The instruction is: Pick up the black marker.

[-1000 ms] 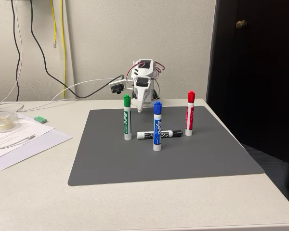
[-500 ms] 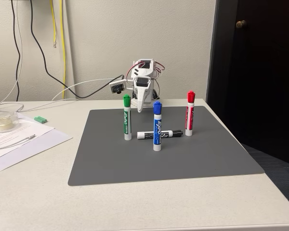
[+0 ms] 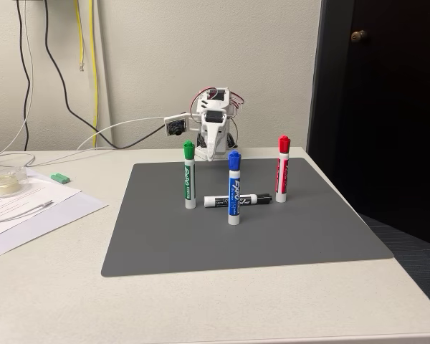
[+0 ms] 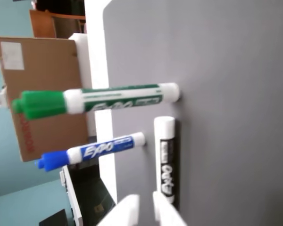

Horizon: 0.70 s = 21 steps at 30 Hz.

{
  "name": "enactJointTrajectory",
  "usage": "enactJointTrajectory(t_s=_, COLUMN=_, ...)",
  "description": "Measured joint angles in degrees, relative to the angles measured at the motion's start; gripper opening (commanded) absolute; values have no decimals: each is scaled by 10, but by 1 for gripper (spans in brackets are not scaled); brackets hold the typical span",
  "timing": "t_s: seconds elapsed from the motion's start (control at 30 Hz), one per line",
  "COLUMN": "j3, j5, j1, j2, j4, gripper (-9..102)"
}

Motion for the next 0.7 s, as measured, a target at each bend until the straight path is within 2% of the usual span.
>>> enactJointTrajectory(t_s=0.13, j3=-49, j5=-24, j1=-4, j2=-71, j4=7, gripper=5)
enactJointTrajectory(t_s=0.27, j3=-312, j5=-63, j1=-14, j2=-352, j4=132, gripper=4)
enactJointTrajectory(t_s=0.3, j3=-352, j5=-73, j1=-23, j2=-406, j4=150, gripper=3)
enactJointTrajectory(t_s=0.33, j3=-409, j5=-82, j1=-25, j2=-468, j4=202, gripper=2)
enactJointTrajectory(t_s=0.4, j3=-462, j5=-85, j1=-25, j2=-526, j4=230, gripper=3)
enactJointTrajectory(t_s=0.57, j3=-507, j5=-89, j1=-60, j2=-624, j4=231, gripper=4)
enactJointTrajectory(t_s=0.7, j3=-483, j5=-83, j1=-91, j2=-663, j4=170, gripper=1)
